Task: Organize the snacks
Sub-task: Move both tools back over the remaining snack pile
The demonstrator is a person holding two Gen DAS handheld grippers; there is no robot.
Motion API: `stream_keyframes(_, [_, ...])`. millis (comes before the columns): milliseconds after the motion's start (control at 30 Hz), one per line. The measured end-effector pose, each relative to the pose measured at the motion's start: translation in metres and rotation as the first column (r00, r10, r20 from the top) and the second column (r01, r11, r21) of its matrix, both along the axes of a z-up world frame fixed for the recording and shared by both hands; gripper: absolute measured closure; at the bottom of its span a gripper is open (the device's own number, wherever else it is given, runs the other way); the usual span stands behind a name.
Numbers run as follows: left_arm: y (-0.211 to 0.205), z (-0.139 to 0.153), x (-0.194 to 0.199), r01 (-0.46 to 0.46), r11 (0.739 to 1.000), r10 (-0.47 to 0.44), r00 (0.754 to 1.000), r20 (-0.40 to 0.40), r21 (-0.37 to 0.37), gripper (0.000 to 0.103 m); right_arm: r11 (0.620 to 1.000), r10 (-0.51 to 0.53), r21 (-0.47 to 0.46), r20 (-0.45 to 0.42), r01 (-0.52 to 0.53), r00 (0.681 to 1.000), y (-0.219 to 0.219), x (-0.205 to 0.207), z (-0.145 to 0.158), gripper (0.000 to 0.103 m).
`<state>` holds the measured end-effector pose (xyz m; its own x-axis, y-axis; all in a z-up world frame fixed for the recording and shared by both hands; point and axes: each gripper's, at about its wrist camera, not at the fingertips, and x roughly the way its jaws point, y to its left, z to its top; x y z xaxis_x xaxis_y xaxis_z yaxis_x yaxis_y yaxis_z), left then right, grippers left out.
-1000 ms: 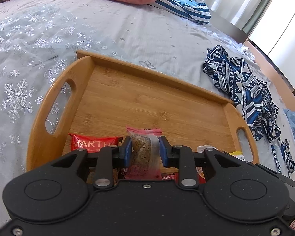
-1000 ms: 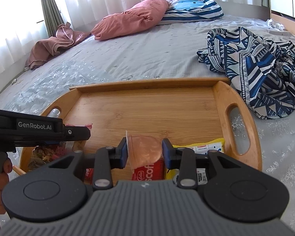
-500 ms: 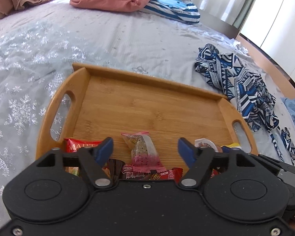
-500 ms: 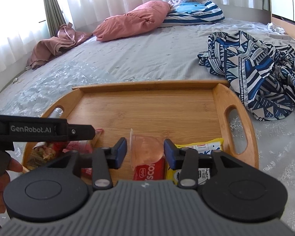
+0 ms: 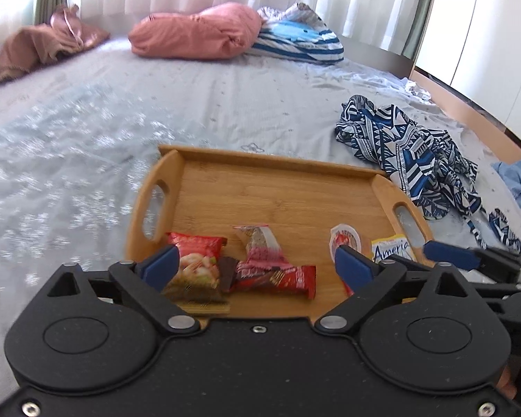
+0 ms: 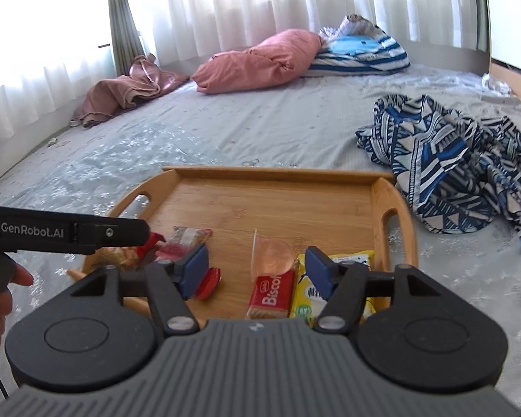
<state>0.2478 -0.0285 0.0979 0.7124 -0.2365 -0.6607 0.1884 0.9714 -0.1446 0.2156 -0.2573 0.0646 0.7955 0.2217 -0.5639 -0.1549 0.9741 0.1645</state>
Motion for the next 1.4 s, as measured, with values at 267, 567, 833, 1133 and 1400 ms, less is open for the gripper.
stream_keyframes(267, [0.001,0.009,-0.063,-0.006,1.0,0.006,0.999,0.05,0.002,0.004,0.999,0.021,-0.028,0.032,-0.02,0.999,-0.004,-0.047,0.01,0.02])
stream_keyframes(567, [0.0,0.002,-0.113,-0.018,0.999,0.015,0.998,0.068,0.032,0.003,0.998,0.039,-0.043,0.037,-0.037,0.999,-0.005,-0.089,0.0,0.016])
stream_keyframes(833, [0.004,-0.017,-0.13,-0.032,0.998,0.03,0.999,0.042,0.049,0.003,0.996,0.044,-0.076,0.019,-0.043,0.999,-0.003,-0.113,-0.019,0.014])
stream_keyframes(1133, [0.013,-0.043,-0.136,-0.055,0.997,0.056,0.998,-0.01,0.062,0.003,0.993,0.036,-0.113,-0.015,-0.037,0.999,-0.004,-0.123,-0.038,0.013])
stream_keyframes(1400, [0.017,-0.058,-0.143,-0.062,0.995,0.063,0.998,-0.009,0.084,0.003,0.99,0.033,-0.134,-0.031,-0.036,0.999,-0.005,-0.128,-0.05,0.013])
